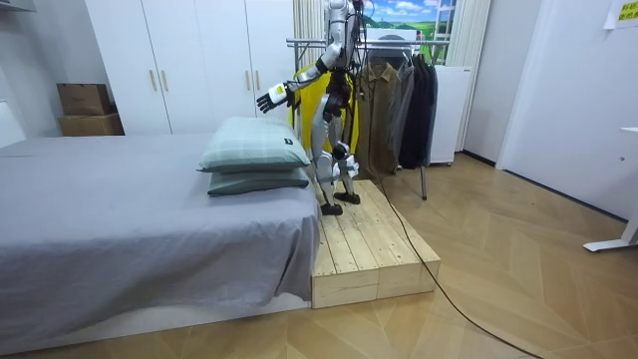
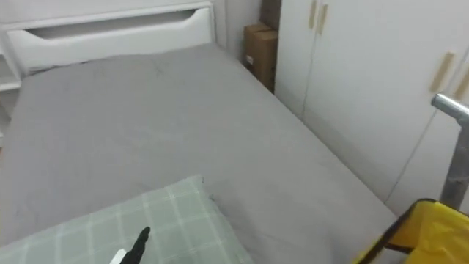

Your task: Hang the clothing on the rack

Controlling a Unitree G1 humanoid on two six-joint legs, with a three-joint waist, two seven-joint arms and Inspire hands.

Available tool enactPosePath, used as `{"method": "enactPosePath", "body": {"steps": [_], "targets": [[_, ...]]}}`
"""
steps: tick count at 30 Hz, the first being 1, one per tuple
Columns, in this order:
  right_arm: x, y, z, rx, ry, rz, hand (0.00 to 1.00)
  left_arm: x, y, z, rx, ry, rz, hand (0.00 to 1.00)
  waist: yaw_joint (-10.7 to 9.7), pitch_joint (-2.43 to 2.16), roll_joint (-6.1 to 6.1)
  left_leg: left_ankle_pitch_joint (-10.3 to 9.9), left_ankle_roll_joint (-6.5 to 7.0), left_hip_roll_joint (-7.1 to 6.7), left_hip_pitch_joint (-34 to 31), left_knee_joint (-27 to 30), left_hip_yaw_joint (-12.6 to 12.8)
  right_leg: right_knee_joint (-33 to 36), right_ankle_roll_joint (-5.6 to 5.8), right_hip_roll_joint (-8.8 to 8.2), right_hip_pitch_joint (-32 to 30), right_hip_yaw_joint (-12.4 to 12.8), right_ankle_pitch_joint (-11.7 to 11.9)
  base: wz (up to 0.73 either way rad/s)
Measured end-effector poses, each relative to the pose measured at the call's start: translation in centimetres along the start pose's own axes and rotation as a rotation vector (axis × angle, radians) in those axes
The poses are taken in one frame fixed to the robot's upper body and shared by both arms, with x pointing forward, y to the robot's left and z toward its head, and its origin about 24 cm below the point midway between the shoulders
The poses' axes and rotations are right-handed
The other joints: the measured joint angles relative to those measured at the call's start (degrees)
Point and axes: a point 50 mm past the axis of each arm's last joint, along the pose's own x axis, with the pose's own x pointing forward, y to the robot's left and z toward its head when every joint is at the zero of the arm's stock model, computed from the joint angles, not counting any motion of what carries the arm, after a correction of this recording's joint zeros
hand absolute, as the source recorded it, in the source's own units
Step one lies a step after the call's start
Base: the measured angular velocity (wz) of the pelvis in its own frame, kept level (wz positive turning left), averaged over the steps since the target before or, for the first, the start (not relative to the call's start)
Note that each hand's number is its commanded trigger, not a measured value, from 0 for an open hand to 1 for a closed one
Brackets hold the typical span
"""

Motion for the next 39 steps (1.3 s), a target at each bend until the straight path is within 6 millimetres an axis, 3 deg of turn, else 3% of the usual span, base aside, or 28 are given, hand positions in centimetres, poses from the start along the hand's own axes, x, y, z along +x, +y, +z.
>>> {"method": "enactPosePath", "body": {"steps": [1, 2, 3, 4, 5, 8, 10, 12, 13, 14, 15, 16, 17, 19, 20, 22, 26, 33, 36, 39], "targets": [[0.0, 0.0, -0.1, 0.001, 0.004, 0.001, 0.00, 0.0, 0.0, 0.0, -0.001, 0.001, 0.001, 0.00, -0.43, 0.03, -0.08, 0.26, 0.17, -0.64, 0.00, -0.02, -1.05, 0.02, -0.01, 0.04, 0.24, 1.10, 0.01, 1.12], [0.0, 0.1, -0.2, 0.010, 0.010, 0.002, 0.00, 0.0, -0.2, -0.1, -0.004, 0.006, 0.007, 0.00, -0.71, 0.08, -0.18, 0.60, 0.43, -1.50, -0.06, -0.03, -3.03, 0.44, -0.03, 0.21, 0.28, 4.06, 0.02, 0.98], [0.0, 0.2, -0.2, 0.012, 0.013, 0.004, 0.00, -0.1, -0.2, -0.5, -0.010, 0.022, 0.008, 0.00, -0.02, 0.21, -0.71, 0.68, 0.48, -1.84, -0.21, 0.00, -4.08, 0.73, -0.05, 0.60, 0.29, 7.04, 0.03, 0.77], [0.0, 0.3, 0.0, 0.010, 0.009, 0.006, 0.00, -0.1, -0.2, -0.8, -0.014, 0.033, 0.011, 0.00, 0.55, 0.22, -0.81, 0.67, 0.47, -1.86, -0.28, 0.10, -4.55, 0.72, -0.15, 0.85, 0.29, 8.12, 0.12, 0.40], [0.0, 0.5, 0.4, 0.003, -0.003, 0.012, 0.00, -0.2, 0.0, -1.2, -0.020, 0.052, 0.020, 0.00, 1.51, 0.15, -1.04, 0.70, 0.38, -2.03, -0.61, 0.24, -5.25, 0.12, -0.17, 1.20, 0.41, 8.93, 0.34, 0.21], [0.1, 0.6, 1.5, -0.024, -0.036, 0.017, 0.00, -0.3, 0.3, -2.0, -0.024, 0.089, 0.057, 0.00, 2.25, 0.64, -1.93, 0.81, 0.21, -2.64, -2.34, 1.71, -7.63, -0.38, -0.32, 1.91, 0.55, 8.60, 0.48, 0.48], [0.2, 0.6, 2.0, -0.026, -0.051, 0.019, 0.00, -0.4, 0.4, -2.2, -0.025, 0.099, 0.064, 0.00, 2.93, 0.76, -1.55, 0.68, 0.00, -2.82, -3.04, 2.32, -9.65, -0.25, -0.40, 2.51, 0.34, 8.94, 0.51, 0.32], [0.2, 0.7, 2.2, -0.034, -0.051, 0.027, 0.00, -0.3, 0.6, -2.2, -0.050, 0.104, 0.076, 0.00, 3.35, 0.76, -0.73, 1.27, -0.23, -2.83, -2.95, 1.45, -12.58, 0.36, -0.91, 3.48, -0.28, 11.82, 0.58, 0.43], [0.2, 0.8, 2.1, -0.035, -0.048, 0.030, 0.00, -0.3, 0.6, -2.2, -0.056, 0.107, 0.078, 0.00, 3.17, 0.78, -0.59, 1.76, -0.31, -2.91, -2.68, 0.75, -13.37, -0.17, -1.35, 4.32, -0.77, 13.85, 0.31, 0.59], [0.1, 0.9, 2.0, -0.043, -0.043, 0.033, 0.00, -0.2, 0.7, -2.2, -0.058, 0.108, 0.080, 0.00, 3.11, 0.76, -0.72, 3.33, -0.79, -3.14, -1.88, -1.38, -14.91, -2.87, -2.75, 6.13, -2.50, 17.61, 0.50, 0.73], [0.1, 0.7, 1.6, -0.048, -0.033, 0.025, 0.00, -0.2, 0.7, -2.4, -0.064, 0.117, 0.074, 0.00, 2.67, 0.60, -1.03, 5.29, -1.28, -3.68, -1.56, -2.59, -16.25, -3.11, -5.60, 6.53, -4.45, 17.70, 2.51, 0.82], [0.1, 0.5, 1.2, -0.049, -0.023, 0.015, 0.00, -0.3, 0.7, -2.5, -0.064, 0.120, 0.070, 0.00, 2.61, 0.28, -1.35, 5.74, -1.42, -3.97, -2.00, -2.40, -15.29, -3.12, -5.87, 5.65, -4.56, 15.39, 2.34, 0.76], [0.1, 0.1, 1.0, -0.051, -0.012, -0.007, 0.00, -0.2, 0.3, -2.3, -0.075, 0.118, 0.056, 0.00, 2.72, 0.38, -1.19, 4.29, -0.41, -1.96, -3.15, 0.78, -8.16, -3.34, -6.24, 5.43, -4.40, 12.56, 1.88, 0.52], [0.1, 0.3, 0.7, -0.046, -0.004, -0.007, 0.00, -0.4, 0.0, -2.6, -0.078, 0.130, 0.036, 0.00, 2.05, 0.34, -0.98, 0.99, 0.00, 0.95, -2.58, 4.45, 0.50, -3.31, -6.53, 5.52, -3.72, 9.74, 1.29, 0.80], [0.0, 0.5, 0.6, -0.026, -0.002, -0.006, 0.00, -0.4, 0.0, -2.7, -0.078, 0.133, 0.035, 0.00, 1.23, 0.33, -0.80, -0.75, -0.62, 1.96, -2.00, 4.91, 2.38, -3.06, -6.70, 5.91, -3.64, 8.06, 0.83, 0.85], [0.0, 0.5, 0.6, -0.007, 0.001, -0.002, 0.00, -0.6, 0.0, -2.9, -0.076, 0.140, 0.040, 0.00, 1.23, 0.39, -0.31, -1.38, -0.35, 2.38, -1.81, 4.64, 3.31, -2.50, -6.78, 6.17, -3.54, 6.70, 0.39, 0.45], [0.0, 0.5, 0.5, 0.001, 0.001, 0.015, 0.00, -1.6, 0.1, -4.2, -0.071, 0.182, 0.065, 0.00, 1.43, 0.44, -0.90, -0.96, 0.24, 1.00, -0.38, 1.90, 1.91, -2.77, -6.16, 5.93, -2.49, 6.72, 0.00, 0.18], [-0.1, 0.5, 0.2, 0.018, -0.010, 0.020, 0.00, -2.4, 0.8, -5.4, -0.085, 0.217, 0.175, 0.00, 3.30, 0.12, -0.47, -0.95, 0.30, -0.11, 1.56, -0.34, 1.77, -3.88, -5.82, 5.43, -0.81, 6.75, -0.06, 0.02], [-0.2, 0.3, -0.8, 0.020, 0.010, 0.014, 0.00, -4.8, 1.3, -8.7, -0.100, 0.352, 0.255, 0.00, 3.69, -0.24, -0.08, -0.94, 0.28, -0.68, 3.39, -1.44, 1.76, -4.64, -5.61, 5.04, 0.57, 6.77, -0.18, 0.00], [-0.3, 0.0, -1.6, 0.059, 0.037, -0.001, 0.00, -8.0, 2.2, -12.3, -0.137, 0.523, 0.375, 0.00, 4.91, -0.16, 0.25, -0.96, 0.26, -0.82, 3.23, -1.74, 1.63, -4.65, -5.54, 4.93, 0.34, 6.55, -0.22, 0.04]]}}
